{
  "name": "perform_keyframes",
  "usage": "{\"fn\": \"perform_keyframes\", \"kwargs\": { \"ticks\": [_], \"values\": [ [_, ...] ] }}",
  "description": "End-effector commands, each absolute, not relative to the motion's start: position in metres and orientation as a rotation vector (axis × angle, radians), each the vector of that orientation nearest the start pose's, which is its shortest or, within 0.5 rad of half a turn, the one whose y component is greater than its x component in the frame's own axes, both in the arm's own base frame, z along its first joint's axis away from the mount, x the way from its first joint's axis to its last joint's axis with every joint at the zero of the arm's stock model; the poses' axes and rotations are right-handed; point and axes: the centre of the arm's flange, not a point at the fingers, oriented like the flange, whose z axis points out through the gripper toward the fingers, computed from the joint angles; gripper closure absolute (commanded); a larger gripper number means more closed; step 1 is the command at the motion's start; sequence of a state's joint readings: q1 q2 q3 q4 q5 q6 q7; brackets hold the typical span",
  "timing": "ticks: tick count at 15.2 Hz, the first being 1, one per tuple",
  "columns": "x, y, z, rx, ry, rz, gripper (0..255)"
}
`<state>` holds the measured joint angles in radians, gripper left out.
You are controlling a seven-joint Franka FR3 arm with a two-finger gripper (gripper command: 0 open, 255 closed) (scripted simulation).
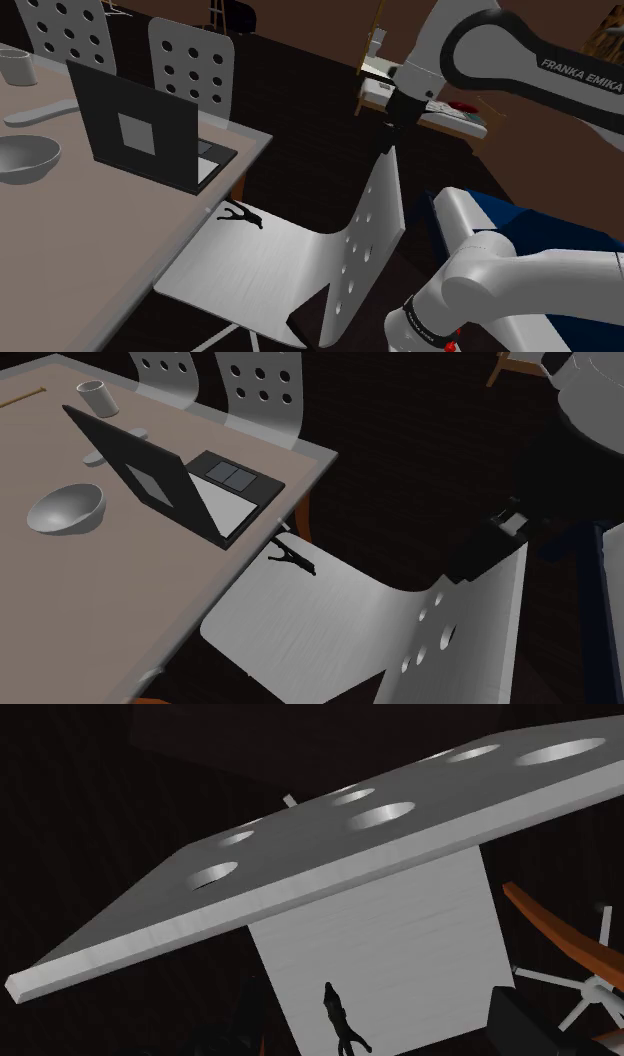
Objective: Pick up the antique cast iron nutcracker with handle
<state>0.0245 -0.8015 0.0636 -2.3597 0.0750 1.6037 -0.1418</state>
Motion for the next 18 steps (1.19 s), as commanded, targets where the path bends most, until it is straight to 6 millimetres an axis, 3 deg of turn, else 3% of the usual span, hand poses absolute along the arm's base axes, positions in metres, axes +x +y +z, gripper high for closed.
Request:
{"fn": "perform_keyframes", "kwargs": {
  "ticks": [1,18],
  "values": [
    [0.304,0.041,0.596,-3.096,-0.327,-0.071,0],
    [0.425,0.087,0.419,-3.086,-0.543,-0.191,0]
  ]
}}
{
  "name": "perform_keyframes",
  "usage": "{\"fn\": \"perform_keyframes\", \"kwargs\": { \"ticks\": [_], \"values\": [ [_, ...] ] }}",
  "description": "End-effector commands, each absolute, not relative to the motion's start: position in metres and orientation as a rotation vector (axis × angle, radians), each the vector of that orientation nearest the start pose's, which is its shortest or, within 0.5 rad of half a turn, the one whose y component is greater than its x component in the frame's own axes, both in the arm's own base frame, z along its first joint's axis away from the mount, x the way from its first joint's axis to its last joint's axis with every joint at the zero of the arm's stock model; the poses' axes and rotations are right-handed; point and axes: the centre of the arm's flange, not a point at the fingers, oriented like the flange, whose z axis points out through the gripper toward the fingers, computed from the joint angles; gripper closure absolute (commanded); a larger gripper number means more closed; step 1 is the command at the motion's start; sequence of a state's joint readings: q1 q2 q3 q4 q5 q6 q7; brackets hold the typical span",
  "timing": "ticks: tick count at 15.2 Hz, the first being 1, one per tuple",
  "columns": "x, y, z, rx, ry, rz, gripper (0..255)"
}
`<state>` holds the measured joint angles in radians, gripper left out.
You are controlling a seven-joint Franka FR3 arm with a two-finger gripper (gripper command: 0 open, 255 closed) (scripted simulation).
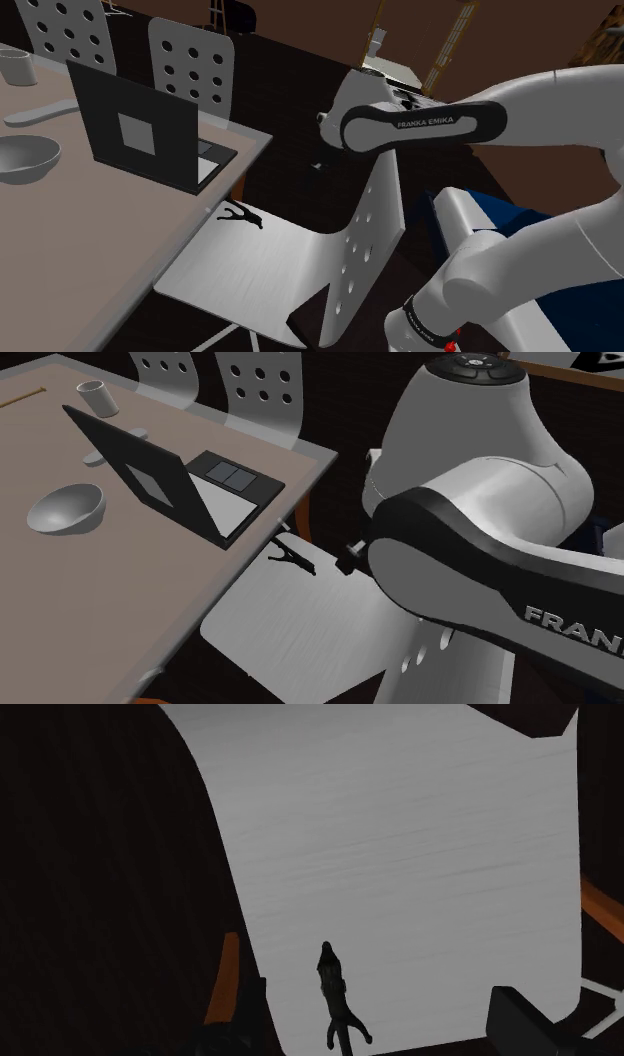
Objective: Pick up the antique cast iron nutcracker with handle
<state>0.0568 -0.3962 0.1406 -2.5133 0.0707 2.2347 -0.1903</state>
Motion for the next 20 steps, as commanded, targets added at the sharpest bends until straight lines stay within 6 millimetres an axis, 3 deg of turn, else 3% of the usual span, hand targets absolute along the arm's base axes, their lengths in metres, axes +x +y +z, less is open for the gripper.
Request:
{"fn": "perform_keyframes", "kwargs": {
  "ticks": [1,20],
  "values": [
    [0.432,0.091,0.409,-3.085,-0.555,-0.198,0],
    [0.574,0.159,0.223,-3.050,-0.796,-0.333,0]
  ]
}}
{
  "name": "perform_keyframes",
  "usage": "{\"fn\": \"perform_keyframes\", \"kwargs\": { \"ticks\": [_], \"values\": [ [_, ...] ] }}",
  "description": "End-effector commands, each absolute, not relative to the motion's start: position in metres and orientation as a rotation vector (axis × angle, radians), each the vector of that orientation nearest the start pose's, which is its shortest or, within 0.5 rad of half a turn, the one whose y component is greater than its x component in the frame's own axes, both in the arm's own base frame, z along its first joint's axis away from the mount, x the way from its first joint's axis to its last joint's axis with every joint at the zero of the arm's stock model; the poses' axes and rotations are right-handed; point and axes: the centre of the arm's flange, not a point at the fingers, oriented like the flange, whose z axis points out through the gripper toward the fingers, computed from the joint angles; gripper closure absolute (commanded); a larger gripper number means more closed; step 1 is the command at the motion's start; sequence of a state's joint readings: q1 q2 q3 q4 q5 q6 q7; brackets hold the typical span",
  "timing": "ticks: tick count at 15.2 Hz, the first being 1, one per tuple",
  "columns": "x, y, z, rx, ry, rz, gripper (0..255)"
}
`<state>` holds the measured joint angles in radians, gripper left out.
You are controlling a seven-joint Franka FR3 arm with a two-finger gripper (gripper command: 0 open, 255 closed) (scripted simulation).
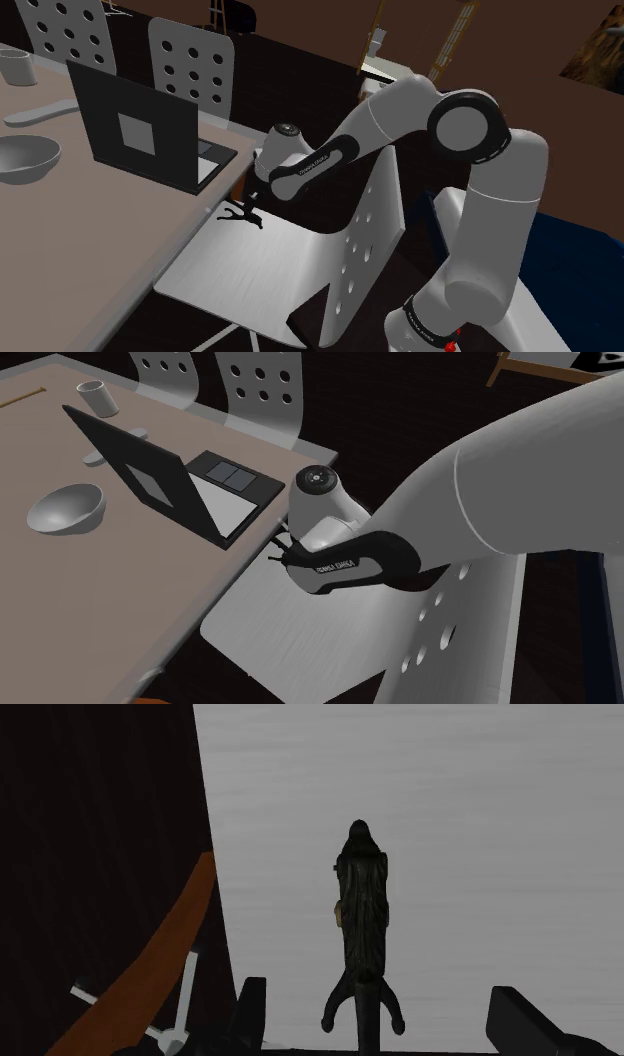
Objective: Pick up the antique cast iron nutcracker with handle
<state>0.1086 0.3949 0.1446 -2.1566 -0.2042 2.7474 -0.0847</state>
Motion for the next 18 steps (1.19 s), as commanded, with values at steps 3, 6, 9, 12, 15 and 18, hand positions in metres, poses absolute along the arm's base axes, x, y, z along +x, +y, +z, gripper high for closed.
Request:
{"fn": "perform_keyframes", "kwargs": {
  "ticks": [3,6,9,12,15,18],
  "values": [
    [0.585,0.165,0.205,-3.046,-0.813,-0.343,0],
    [0.585,0.165,0.189,-3.046,-0.813,-0.343,0],
    [0.585,0.165,0.170,-3.046,-0.813,-0.343,0],
    [0.585,0.165,0.170,-3.046,-0.813,-0.343,255],
    [0.585,0.165,0.170,-3.046,-0.813,-0.343,255],
    [0.585,0.165,0.170,-3.046,-0.813,-0.343,255]
  ]
}}
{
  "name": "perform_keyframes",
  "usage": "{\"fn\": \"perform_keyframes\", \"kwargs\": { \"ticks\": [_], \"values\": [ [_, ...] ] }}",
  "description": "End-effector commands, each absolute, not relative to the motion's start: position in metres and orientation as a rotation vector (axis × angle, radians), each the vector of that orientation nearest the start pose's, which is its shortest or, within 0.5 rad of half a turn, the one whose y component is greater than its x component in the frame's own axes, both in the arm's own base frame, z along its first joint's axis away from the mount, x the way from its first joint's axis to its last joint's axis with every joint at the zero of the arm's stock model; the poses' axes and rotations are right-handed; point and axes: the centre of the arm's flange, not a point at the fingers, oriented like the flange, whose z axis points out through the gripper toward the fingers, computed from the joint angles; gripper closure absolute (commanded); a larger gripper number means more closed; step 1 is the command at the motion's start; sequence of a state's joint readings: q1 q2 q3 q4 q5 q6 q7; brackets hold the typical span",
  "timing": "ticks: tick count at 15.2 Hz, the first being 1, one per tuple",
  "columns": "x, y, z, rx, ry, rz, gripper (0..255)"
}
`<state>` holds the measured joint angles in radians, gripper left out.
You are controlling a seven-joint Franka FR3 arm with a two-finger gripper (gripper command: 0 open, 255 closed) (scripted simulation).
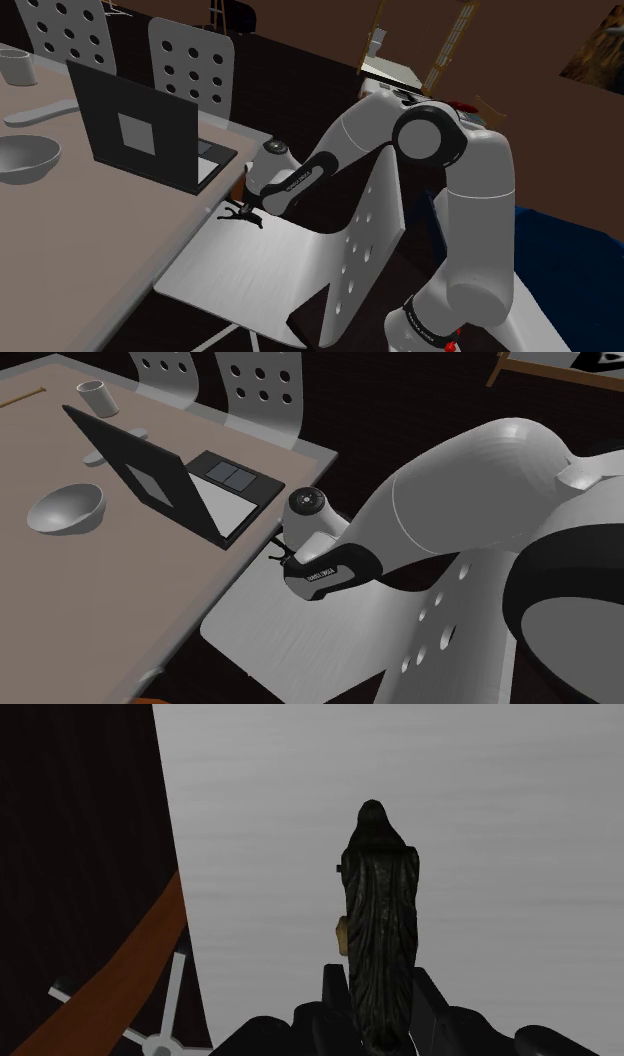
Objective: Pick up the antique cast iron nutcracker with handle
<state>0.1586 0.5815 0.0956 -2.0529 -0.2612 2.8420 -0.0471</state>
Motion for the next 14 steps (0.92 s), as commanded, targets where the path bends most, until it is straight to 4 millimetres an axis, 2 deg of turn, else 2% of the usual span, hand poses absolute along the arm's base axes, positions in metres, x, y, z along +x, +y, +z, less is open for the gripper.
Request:
{"fn": "perform_keyframes", "kwargs": {
  "ticks": [1,3,14],
  "values": [
    [0.585,0.165,0.170,-3.046,-0.813,-0.343,255],
    [0.585,0.165,0.170,-3.046,-0.813,-0.343,255],
    [0.585,0.165,0.228,-3.046,-0.813,-0.343,255]
  ]
}}
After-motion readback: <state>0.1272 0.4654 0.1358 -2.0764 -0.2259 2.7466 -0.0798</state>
